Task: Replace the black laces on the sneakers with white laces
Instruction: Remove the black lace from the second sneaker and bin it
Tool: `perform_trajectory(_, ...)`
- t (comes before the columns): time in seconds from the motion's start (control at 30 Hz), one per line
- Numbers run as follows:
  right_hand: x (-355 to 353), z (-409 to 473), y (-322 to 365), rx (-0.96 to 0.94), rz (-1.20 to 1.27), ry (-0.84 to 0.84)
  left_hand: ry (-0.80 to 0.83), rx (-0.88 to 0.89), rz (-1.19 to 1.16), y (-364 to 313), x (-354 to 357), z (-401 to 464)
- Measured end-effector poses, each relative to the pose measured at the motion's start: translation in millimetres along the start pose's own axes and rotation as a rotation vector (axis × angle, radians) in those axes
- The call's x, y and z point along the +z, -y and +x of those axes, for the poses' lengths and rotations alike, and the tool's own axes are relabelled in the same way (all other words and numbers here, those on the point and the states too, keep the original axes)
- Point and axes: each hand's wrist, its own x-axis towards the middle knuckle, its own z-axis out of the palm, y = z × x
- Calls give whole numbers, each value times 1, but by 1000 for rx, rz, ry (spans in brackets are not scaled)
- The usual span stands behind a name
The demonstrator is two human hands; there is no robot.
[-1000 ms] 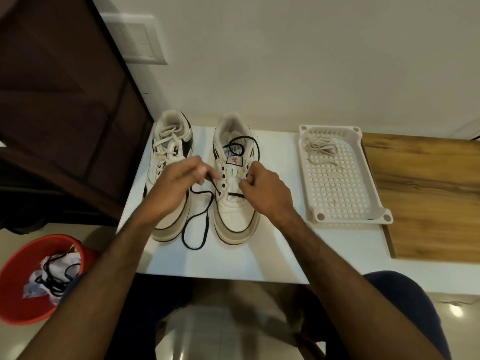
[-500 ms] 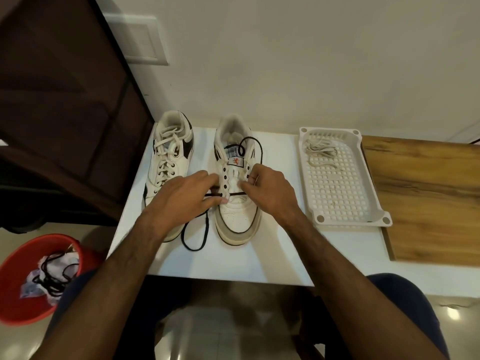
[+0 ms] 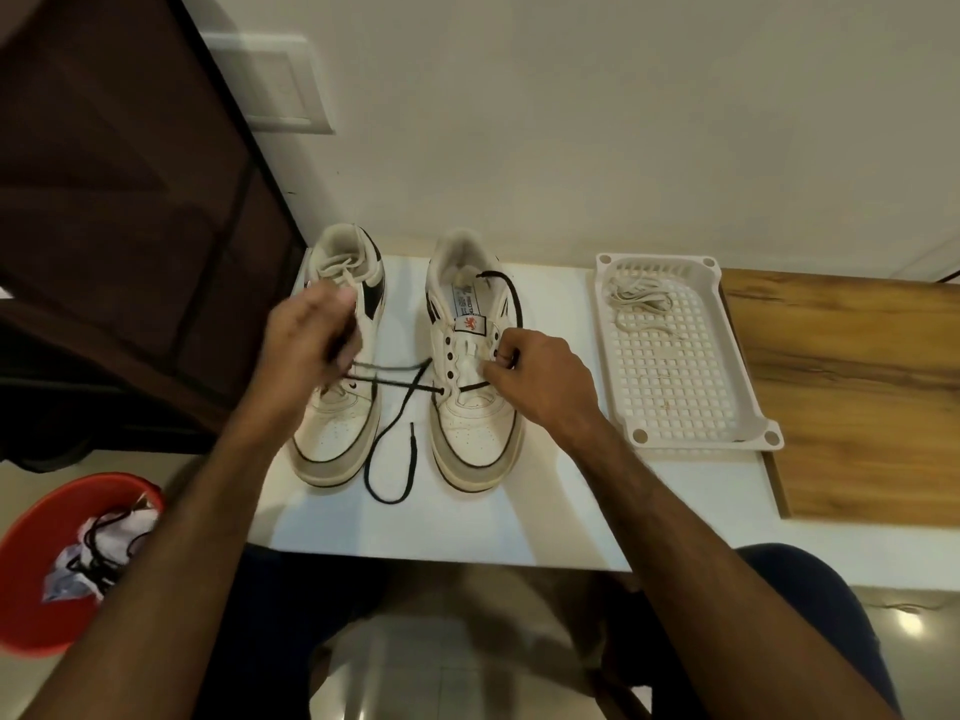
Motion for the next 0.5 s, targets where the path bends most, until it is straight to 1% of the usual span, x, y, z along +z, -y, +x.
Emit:
perform_trajectory(0.07,0,0,-1,0,4,-2,190,-7,525,10,12,-2)
perform_trajectory(0.13,1,0,0,0,4,-6,337,43,920,17,26,-8)
perform_trajectory(0.17,1,0,0,0,5,-8,373,79,1049,18,31,-10)
perform_trajectory(0.2,2,0,0,0,5,-7,388,104,1126,18,35,-10)
perform_trajectory(0.27,2,1,0,1,6,-3,423,91,1195,21,33,-7)
perform_trajectory(0.33,2,0,1,1,8,-4,498,58,1137,23,29,-6)
perform_trajectory(0.37,2,1,1,0,11,-4,523,41,1043,24,27,-6)
perform_trajectory(0.4,2,1,0,2,14,-3,519,28,896,23,25,-7)
perform_trajectory(0.43,2,1,1,5,15,-1,479,26,715,22,23,-7)
perform_trajectory(0.5,2,0,1,15,14,4,328,52,275,16,18,-4)
